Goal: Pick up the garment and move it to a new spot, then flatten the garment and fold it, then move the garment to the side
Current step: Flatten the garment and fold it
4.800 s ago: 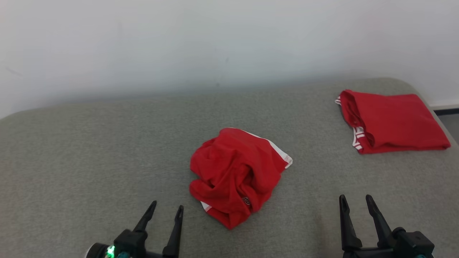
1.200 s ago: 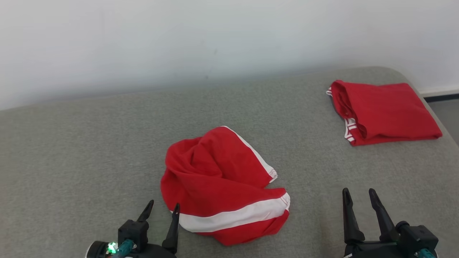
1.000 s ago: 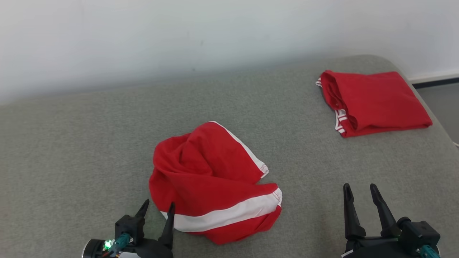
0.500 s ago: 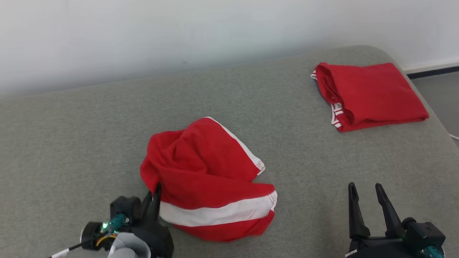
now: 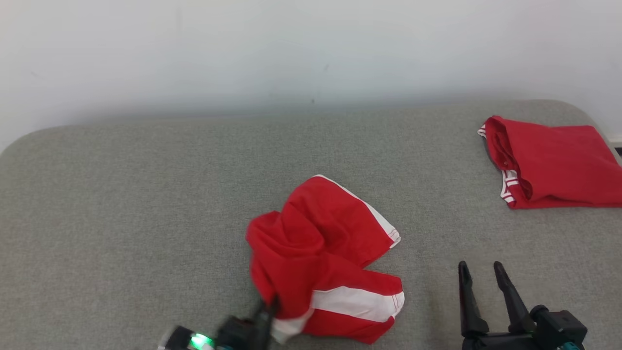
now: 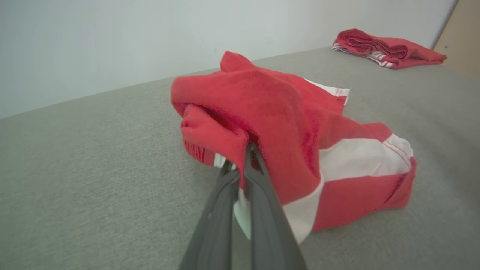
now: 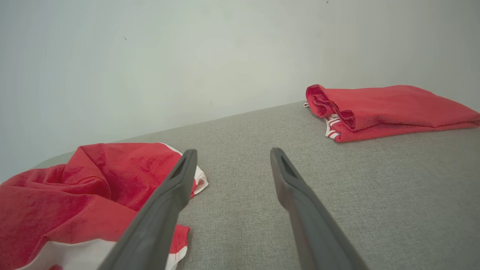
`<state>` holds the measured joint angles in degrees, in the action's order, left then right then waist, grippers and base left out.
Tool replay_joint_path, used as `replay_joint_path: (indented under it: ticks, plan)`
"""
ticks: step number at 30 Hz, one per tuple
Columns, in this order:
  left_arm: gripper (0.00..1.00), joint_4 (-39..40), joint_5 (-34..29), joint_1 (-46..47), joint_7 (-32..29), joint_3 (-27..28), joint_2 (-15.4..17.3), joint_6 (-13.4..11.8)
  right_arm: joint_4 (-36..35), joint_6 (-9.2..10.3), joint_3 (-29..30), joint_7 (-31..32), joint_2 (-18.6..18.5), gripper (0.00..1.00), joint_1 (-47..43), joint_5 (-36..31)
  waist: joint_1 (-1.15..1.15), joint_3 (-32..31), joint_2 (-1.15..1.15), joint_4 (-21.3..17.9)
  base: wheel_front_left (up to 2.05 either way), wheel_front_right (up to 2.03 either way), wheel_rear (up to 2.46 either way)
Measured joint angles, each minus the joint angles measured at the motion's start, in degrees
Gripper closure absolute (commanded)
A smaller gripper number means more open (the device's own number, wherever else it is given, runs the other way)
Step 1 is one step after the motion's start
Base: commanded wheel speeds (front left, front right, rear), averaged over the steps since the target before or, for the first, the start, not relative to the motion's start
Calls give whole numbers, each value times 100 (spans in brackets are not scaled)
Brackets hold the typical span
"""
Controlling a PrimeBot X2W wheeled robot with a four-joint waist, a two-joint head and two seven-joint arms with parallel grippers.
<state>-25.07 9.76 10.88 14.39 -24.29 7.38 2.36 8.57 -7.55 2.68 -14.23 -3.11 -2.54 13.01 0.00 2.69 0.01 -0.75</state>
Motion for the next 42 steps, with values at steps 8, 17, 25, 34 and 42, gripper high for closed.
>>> replay_joint_path:
  ticks: [8,17,25,34,42]
  plan:
    - [100,-668,-125,146,-134,-1155,-404,324,66,0,-144,-8,10,0,86,0,-1,-74,-1,-86,0,0,0]
    - [0,-1161,517,603,-18,-1787,-452,213,75,0,-43,-16,1,0,65,-1,0,-8,0,-362,0,0,0]
    - [0,-608,776,564,51,-1645,-399,-89,134,0,-25,-45,8,0,-37,49,-1,-128,0,-152,0,0,0]
    - [0,801,804,97,65,-1069,283,-471,151,0,-26,-62,12,0,-81,92,-1,-174,-1,29,0,0,0]
    - [0,1081,1062,-287,-19,-606,744,-786,188,0,-21,-68,13,0,-65,101,0,-112,0,-68,0,0,0]
